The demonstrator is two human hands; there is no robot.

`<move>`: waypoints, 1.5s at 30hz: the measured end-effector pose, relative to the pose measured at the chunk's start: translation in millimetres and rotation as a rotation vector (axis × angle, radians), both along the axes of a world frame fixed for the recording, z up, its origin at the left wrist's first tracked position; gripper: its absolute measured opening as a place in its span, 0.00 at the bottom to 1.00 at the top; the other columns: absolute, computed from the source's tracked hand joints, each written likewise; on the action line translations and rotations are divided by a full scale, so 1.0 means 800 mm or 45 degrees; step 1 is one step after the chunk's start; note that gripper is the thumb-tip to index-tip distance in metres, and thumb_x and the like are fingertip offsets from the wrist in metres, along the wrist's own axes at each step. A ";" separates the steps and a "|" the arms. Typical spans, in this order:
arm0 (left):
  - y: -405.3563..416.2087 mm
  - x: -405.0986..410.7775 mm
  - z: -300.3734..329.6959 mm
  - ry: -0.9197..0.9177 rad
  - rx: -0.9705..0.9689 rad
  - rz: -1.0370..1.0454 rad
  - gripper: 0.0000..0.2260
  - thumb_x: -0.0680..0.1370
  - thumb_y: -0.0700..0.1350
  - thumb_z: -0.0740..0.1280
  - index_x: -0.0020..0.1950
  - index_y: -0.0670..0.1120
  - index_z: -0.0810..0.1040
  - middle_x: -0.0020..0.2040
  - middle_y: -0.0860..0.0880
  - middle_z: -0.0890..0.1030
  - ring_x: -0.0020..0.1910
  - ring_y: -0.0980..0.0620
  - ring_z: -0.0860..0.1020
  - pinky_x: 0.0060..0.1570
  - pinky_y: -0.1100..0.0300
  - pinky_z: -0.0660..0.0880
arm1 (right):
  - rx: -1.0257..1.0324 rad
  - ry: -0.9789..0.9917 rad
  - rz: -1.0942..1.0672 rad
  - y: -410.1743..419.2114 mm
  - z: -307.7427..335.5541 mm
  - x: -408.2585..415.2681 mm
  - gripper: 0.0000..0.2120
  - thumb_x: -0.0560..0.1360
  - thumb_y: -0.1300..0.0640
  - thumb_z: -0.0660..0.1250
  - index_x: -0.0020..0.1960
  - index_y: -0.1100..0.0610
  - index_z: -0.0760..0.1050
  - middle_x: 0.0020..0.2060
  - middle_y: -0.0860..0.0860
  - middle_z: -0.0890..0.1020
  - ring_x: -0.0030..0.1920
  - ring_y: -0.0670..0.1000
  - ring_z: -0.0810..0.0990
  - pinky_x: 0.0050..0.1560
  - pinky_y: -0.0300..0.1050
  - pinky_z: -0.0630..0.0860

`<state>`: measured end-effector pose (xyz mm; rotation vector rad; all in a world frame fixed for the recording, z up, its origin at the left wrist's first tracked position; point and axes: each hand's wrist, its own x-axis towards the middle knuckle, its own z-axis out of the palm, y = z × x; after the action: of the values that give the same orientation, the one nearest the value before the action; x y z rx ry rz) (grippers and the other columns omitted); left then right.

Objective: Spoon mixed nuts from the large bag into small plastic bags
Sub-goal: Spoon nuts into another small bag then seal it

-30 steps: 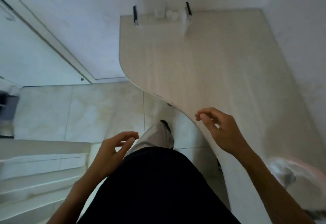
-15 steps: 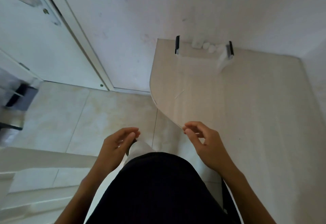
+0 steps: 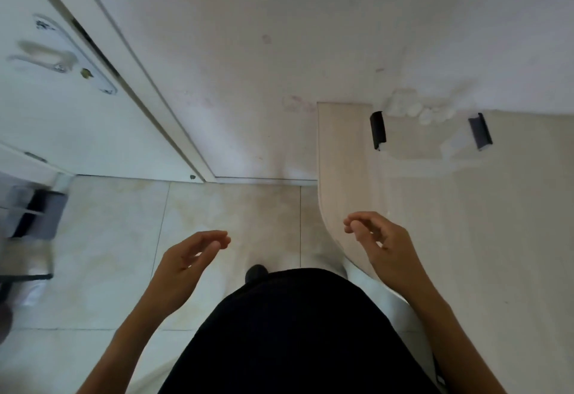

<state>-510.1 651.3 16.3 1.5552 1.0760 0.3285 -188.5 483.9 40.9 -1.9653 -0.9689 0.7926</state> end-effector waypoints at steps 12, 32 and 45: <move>0.183 0.158 -0.010 -0.035 0.050 -0.322 0.10 0.83 0.46 0.65 0.61 0.51 0.83 0.54 0.54 0.87 0.58 0.53 0.84 0.58 0.52 0.80 | 0.046 0.053 -0.374 0.115 -0.011 0.060 0.08 0.83 0.55 0.65 0.58 0.54 0.81 0.50 0.43 0.86 0.52 0.43 0.85 0.57 0.44 0.82; 0.263 0.554 -0.012 0.366 -0.594 -1.050 0.12 0.83 0.47 0.67 0.66 0.48 0.75 0.57 0.50 0.87 0.53 0.52 0.86 0.52 0.56 0.81 | -0.221 -0.323 -1.100 0.114 0.019 0.339 0.24 0.79 0.43 0.69 0.66 0.58 0.77 0.62 0.54 0.81 0.59 0.49 0.79 0.60 0.46 0.75; 0.226 0.597 -0.015 0.411 -1.132 -0.794 0.15 0.83 0.47 0.67 0.67 0.41 0.76 0.63 0.40 0.83 0.61 0.41 0.82 0.61 0.45 0.78 | -0.683 -0.169 -1.310 0.106 -0.033 0.409 0.12 0.83 0.55 0.63 0.56 0.64 0.78 0.43 0.59 0.80 0.39 0.59 0.78 0.38 0.47 0.70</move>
<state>-32.8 831.9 4.4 1.0451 0.7432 -0.7610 138.8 568.6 14.1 -2.5767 0.3032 0.3173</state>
